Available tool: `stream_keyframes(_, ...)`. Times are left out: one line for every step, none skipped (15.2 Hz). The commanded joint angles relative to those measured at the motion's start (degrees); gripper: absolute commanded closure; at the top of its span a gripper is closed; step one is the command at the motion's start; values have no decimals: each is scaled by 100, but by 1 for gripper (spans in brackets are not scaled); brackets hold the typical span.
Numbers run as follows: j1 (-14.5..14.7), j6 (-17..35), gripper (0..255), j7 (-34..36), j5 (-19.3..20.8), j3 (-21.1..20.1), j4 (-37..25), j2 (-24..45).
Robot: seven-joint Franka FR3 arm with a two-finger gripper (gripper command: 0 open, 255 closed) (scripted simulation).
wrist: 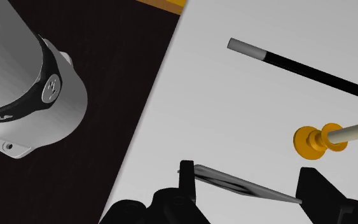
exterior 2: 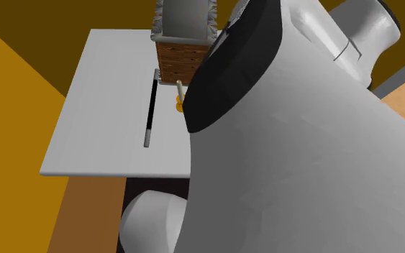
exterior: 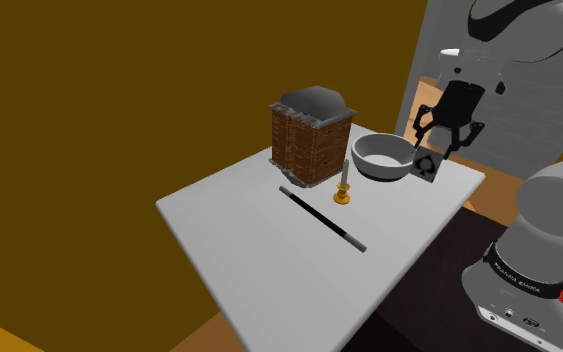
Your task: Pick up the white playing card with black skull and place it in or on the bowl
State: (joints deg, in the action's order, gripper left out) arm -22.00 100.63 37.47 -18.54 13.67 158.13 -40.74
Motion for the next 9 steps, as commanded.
stream_keyframes(1,-163,255,75,4,-14,-121,-56)
stream_keyframes(0,-243,255,110,7,-20,-178,-86)
stream_keyframes(0,-322,255,145,9,-26,-237,-114)
stream_keyframes(0,-400,255,180,11,-32,-297,-140)
stream_keyframes(1,-478,255,215,12,-37,-358,-165)
stream_keyframes(2,-554,255,248,12,-42,-420,-187)
stream_keyframes(2,-587,255,263,12,-44,-446,-196)
stream_keyframes(50,-546,255,221,-7,-10,-659,68)
stream_keyframes(96,-518,255,181,-27,26,-876,326)
